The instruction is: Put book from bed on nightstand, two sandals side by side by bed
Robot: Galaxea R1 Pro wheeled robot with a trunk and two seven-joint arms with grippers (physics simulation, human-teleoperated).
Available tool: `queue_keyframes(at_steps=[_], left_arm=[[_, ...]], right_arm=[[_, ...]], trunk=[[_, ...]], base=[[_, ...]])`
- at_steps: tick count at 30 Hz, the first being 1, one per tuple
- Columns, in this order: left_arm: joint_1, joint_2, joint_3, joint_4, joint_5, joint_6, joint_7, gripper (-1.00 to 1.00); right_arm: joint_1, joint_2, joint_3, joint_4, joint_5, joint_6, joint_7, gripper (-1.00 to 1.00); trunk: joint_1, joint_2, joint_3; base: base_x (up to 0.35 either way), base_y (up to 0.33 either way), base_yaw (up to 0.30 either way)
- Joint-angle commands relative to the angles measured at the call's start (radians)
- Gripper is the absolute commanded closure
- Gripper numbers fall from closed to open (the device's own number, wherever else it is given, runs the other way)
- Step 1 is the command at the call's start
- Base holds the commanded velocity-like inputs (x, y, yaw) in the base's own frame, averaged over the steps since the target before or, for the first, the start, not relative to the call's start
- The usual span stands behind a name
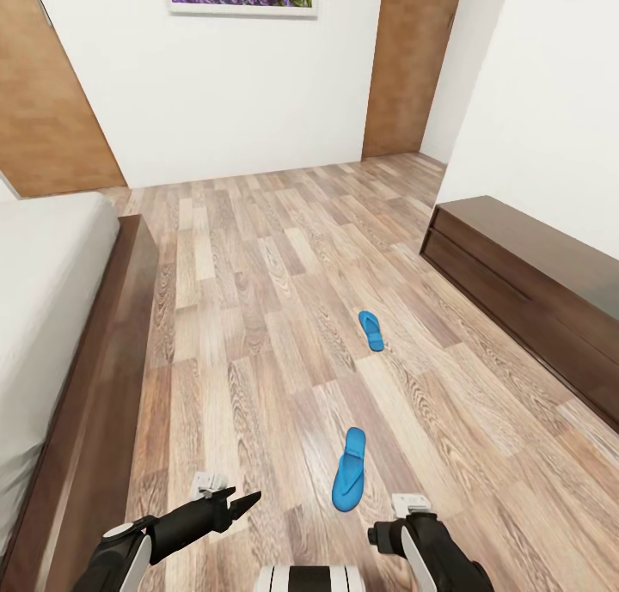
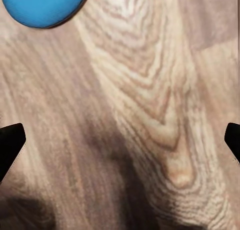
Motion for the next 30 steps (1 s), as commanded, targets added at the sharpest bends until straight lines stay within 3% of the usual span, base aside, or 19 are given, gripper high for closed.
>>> queue_keyframes(at_steps=[1,4,5,13,30], left_arm=[[0.0,0.0,0.001,0.0,0.007,0.009,-0.002,-1.0],[0.0,0.0,0.001,0.0,0.007,0.009,-0.002,-1.0],[0.0,0.0,0.001,0.0,0.007,0.009,-0.002,-1.0],[0.0,0.0,0.001,0.0,0.007,0.009,-0.002,-1.0],[0.0,0.0,0.001,0.0,0.007,0.009,-0.002,-1.0]], right_arm=[[0.0,0.001,-0.003,-0.007,0.001,0.004,-0.002,-1.0],[0.0,0.001,-0.003,-0.029,0.001,-0.008,-0.001,-1.0],[0.0,0.002,-0.002,-0.041,0.0,-0.077,0.002,-1.0],[-0.001,0.003,0.0,-0.04,0.0,-0.179,0.002,-1.0],[-0.001,0.003,0.0,-0.038,-0.001,-0.195,0.001,-1.0]], trunk=[[0.0,0.0,-0.001],[0.0,0.0,-0.001],[0.0,0.0,-0.001],[0.0,0.0,-0.001],[0.0,0.0,-0.001]], base=[[0.0,0.0,0.0],[0.0,0.0,0.0],[0.0,0.0,0.0],[0.001,0.0,0.0],[0.097,0.0,0.0]])
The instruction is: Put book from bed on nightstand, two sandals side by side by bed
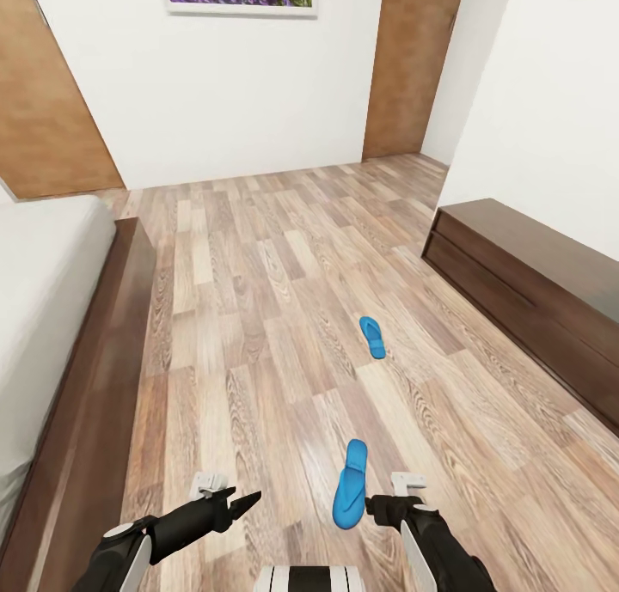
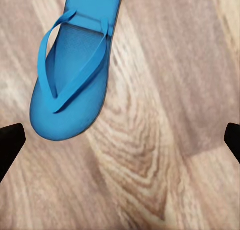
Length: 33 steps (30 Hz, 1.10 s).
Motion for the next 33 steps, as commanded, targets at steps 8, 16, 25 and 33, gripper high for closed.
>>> queue_keyframes(at_steps=[8,16,25,33], left_arm=[[0.0,0.0,0.001,0.0,0.006,0.009,-0.001,-1.0],[0.0,0.0,0.001,0.0,0.006,0.009,0.0,-1.0],[0.0,0.001,0.001,0.0,0.007,0.009,-0.001,-1.0],[0.0,0.001,0.001,0.0,0.007,0.009,-0.002,-1.0]], right_arm=[[0.0,0.001,-0.002,-0.002,0.001,0.005,-0.002,-1.0],[0.0,0.001,-0.002,-0.002,0.001,0.005,-0.001,-1.0],[0.0,0.001,0.0,-0.003,-0.008,0.003,0.0,-1.0],[0.0,0.002,0.001,-0.003,-0.009,0.002,0.0,-1.0]], trunk=[[0.0,0.0,-0.001],[0.0,0.0,-0.001],[0.0,0.0,-0.001],[0.0,0.0,-0.001]], base=[[0.191,0.0,0.0],[0.131,0.0,0.0],[0.008,0.0,0.0],[0.0,0.0,0.0]])
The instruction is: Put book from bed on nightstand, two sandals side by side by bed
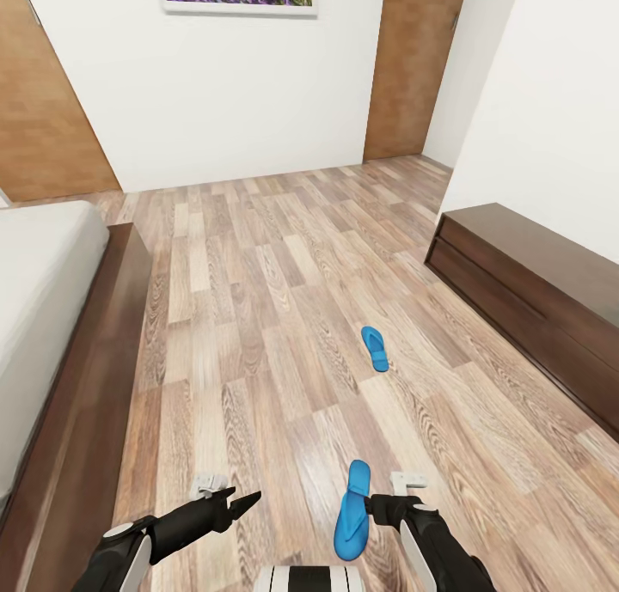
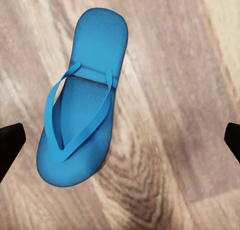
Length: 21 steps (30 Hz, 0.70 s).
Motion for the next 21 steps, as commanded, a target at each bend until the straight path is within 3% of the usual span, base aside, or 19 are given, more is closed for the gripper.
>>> queue_keyframes(at_steps=[1,21], left_arm=[[0.0,0.0,0.001,0.0,0.007,0.009,-0.002,-1.0],[0.0,-0.001,0.001,0.0,0.007,0.009,-0.002,-1.0]], right_arm=[[0.0,0.001,-0.002,-0.001,0.0,0.005,-0.002,-1.0],[0.0,0.001,-0.002,-0.001,-0.002,0.006,-0.002,-1.0]], trunk=[[0.0,0.0,-0.001],[0.0,0.0,-0.001]], base=[[0.0,0.0,0.0],[0.0,0.0,0.0]])
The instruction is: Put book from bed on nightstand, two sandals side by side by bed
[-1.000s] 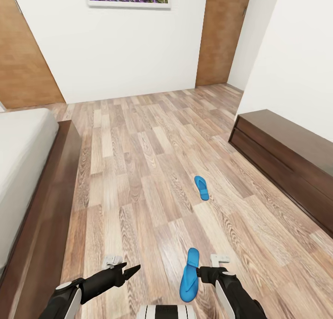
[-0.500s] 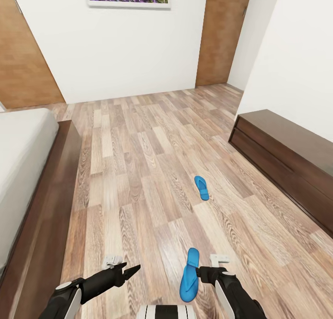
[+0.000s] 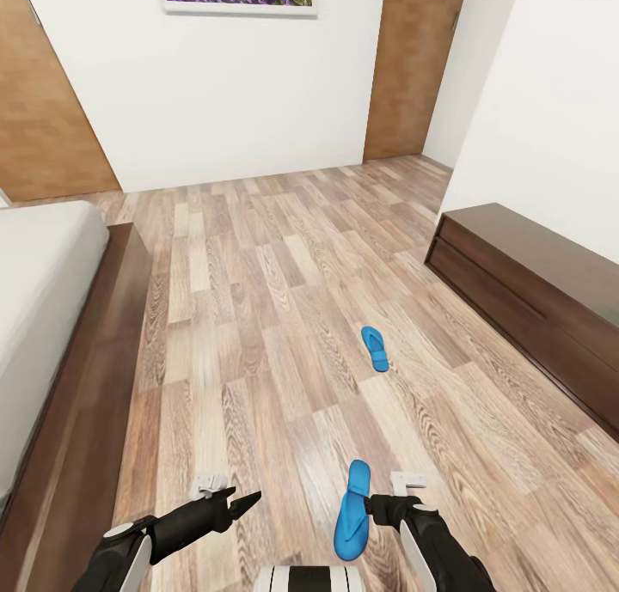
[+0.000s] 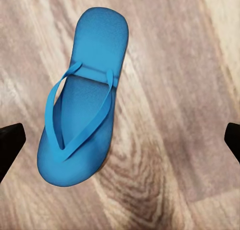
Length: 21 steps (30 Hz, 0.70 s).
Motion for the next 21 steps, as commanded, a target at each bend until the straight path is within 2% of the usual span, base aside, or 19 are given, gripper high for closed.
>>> queue_keyframes(at_steps=[1,21], left_arm=[[0.0,0.0,0.001,0.0,0.007,0.009,-0.002,-1.0],[0.0,-0.001,0.001,0.0,0.007,0.009,0.0,-1.0]], right_arm=[[0.0,0.001,-0.002,-0.002,0.0,0.005,-0.002,-1.0],[0.0,0.001,-0.002,-0.002,0.0,0.004,-0.001,-1.0]], trunk=[[0.0,0.0,-0.001],[0.0,0.0,-0.001]], base=[[0.0,0.0,0.0],[0.0,0.0,0.0]])
